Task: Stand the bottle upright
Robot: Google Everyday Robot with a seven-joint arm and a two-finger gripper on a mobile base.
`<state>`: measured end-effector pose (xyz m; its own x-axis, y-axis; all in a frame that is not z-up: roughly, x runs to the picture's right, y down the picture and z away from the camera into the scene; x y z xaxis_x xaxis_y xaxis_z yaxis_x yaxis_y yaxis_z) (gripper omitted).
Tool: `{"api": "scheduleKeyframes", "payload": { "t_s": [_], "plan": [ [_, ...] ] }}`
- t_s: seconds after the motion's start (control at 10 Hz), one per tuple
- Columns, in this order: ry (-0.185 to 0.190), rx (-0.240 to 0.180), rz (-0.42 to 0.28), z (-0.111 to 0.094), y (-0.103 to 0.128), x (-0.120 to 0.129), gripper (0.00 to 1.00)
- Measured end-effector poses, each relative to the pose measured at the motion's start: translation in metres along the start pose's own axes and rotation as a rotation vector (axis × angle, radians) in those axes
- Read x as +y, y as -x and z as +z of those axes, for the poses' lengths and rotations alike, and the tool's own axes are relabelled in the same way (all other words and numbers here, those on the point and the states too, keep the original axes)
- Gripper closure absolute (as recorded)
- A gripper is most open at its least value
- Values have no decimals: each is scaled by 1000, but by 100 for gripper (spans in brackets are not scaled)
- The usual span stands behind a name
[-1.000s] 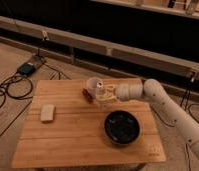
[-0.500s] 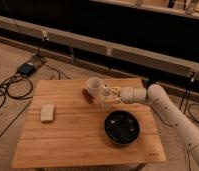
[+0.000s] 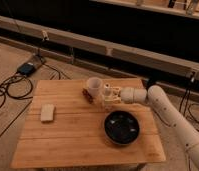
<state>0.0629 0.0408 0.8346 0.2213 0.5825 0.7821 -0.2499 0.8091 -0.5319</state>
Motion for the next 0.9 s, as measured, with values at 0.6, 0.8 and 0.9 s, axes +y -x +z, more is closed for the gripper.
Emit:
{"api": "scheduleKeyframes", "payload": {
  "t_s": [0.6,0.8,0.9],
  "plan": [
    [-42,-13,-3,-1,-16,-4,72],
    [-48,-13,-5,0,-19,-3,52],
    [-51,-14,-5,1,-19,-2,40]
  ]
}}
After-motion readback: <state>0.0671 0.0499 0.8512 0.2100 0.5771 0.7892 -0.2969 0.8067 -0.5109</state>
